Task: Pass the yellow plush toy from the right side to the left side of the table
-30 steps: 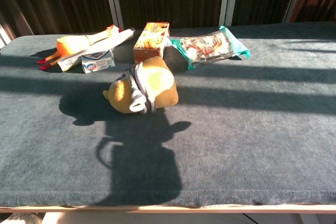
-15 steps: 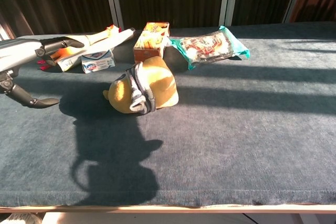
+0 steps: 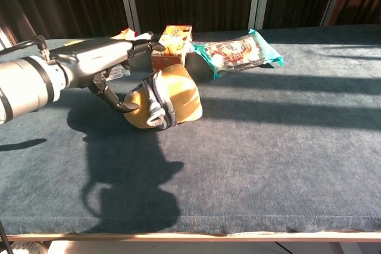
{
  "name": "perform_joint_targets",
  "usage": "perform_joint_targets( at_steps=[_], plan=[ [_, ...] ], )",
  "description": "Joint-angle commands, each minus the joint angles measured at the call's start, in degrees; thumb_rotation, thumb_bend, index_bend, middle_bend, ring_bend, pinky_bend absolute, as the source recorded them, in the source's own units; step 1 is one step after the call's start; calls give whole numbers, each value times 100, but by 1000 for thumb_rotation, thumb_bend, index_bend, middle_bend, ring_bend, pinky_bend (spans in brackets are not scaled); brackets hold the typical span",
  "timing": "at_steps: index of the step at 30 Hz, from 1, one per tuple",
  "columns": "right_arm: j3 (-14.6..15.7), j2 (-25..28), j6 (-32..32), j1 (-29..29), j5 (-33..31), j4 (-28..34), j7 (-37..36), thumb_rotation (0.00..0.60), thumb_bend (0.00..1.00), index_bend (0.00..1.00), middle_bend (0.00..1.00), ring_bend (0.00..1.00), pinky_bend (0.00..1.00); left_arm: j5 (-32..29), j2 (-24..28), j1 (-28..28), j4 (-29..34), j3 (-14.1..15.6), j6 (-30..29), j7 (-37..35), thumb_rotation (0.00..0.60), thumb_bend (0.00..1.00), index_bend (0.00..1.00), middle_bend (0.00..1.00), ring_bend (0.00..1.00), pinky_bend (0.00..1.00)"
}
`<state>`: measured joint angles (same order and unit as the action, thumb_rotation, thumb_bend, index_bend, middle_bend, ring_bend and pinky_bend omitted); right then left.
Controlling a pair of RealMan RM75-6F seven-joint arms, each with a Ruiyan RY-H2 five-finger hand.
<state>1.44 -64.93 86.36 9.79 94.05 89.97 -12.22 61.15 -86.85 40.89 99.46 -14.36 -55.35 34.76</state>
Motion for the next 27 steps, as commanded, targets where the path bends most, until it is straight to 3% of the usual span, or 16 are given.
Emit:
perform_joint_targets(
  at_steps=[1,8,14,16,19,22,25,27],
  plan=[
    [6,33,-17,-8,19,9,-26,600,16,0,0,0,0,-416,-322,333,-314,-76,111,278,600,260,0,0,0,248],
    [32,104,-67,-10,104,9,-140,600,16,0,0,0,0,-1173,-967,878,-1068,-215,-8,702,600,261,0,0,0,249],
    [13,140,47,-44,179,-34,-406,600,16,0,0,0,0,-1896,-1214,1119,-1382,-195,-7,960,600,263,0,0,2,248],
    [-4,136,75,-55,175,-50,-462,600,16,0,0,0,0,-2066,-1259,1159,-1395,-177,29,946,600,263,0,0,35,243],
    [-25,129,105,-72,163,-62,-518,600,16,0,0,0,0,-2231,-1346,1214,-1467,-114,53,934,600,262,38,62,163,224],
    [-40,119,143,-91,170,-73,-558,600,17,0,0,0,0,-2284,-1487,1272,-1625,-3,-18,991,600,282,207,245,345,328],
    [-65,95,179,-113,155,-97,-589,600,16,0,0,0,0,-1758,-1835,1203,-2062,125,-336,669,600,355,479,503,575,562],
    [-67,96,169,-116,151,-103,-601,600,17,0,0,0,0,-1357,-2012,1131,-2339,199,-520,374,600,419,610,634,684,662]
  ],
)
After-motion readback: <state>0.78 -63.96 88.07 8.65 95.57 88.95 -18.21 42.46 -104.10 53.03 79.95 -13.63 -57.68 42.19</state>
